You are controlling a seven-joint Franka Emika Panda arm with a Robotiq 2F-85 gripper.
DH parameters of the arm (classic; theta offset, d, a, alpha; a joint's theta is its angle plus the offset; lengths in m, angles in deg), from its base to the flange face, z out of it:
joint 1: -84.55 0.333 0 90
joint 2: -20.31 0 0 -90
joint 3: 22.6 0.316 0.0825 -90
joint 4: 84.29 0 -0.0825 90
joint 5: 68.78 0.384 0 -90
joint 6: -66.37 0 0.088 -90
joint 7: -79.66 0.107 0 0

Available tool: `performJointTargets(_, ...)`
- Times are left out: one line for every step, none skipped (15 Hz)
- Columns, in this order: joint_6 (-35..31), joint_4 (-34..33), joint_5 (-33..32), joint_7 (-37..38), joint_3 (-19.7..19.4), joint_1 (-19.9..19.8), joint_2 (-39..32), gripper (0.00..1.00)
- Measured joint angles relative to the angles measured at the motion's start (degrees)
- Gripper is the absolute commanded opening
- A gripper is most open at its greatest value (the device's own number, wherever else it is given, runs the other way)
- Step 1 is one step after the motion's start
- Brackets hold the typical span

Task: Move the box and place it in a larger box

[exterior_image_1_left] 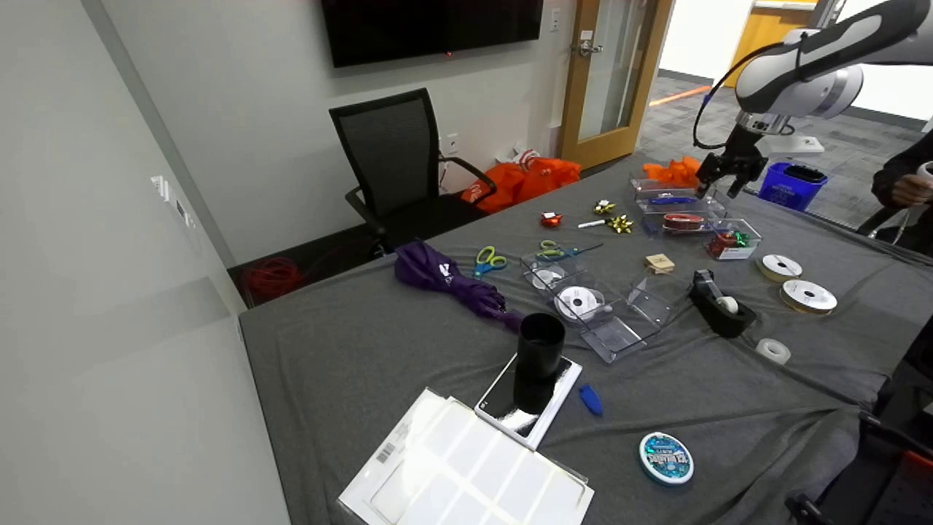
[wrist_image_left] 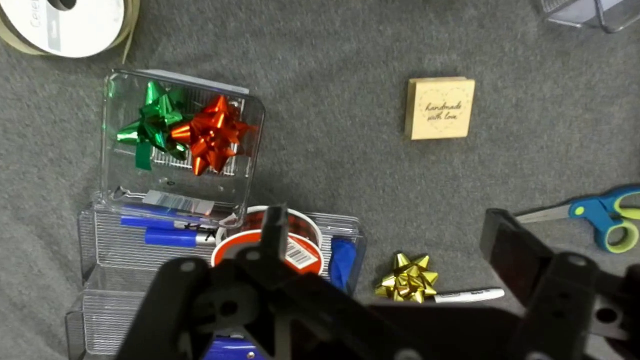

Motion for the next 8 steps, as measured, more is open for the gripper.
performJointTargets(0.3, -1.8, 0.0, -0.3, 0.4, -0.5, -1.8, 1.00)
performJointTargets(0.5, -3.5, 0.0, -0.6, 0.8, -1.0, -3.4, 1.00)
performJointTargets(0.8, -5.2, 0.0, -1.0, 1.2, -1.4, -5.1, 1.00)
performJointTargets(1.0, -6.6, 0.0, -1.3, 1.6, -1.7, -6.6, 1.00)
performJointTargets(1.0, -7.9, 0.0, -1.6, 1.9, -2.0, -8.2, 1.00)
performJointTargets(1.0, -9.0, -0.1, -1.7, 2.2, -2.3, -9.7, 1.00)
performJointTargets(1.0, -9.9, -0.2, -1.8, 2.2, -2.5, -11.1, 1.00)
performJointTargets(0.9, -10.6, -0.3, -2.0, 2.2, -2.7, -12.5, 1.00)
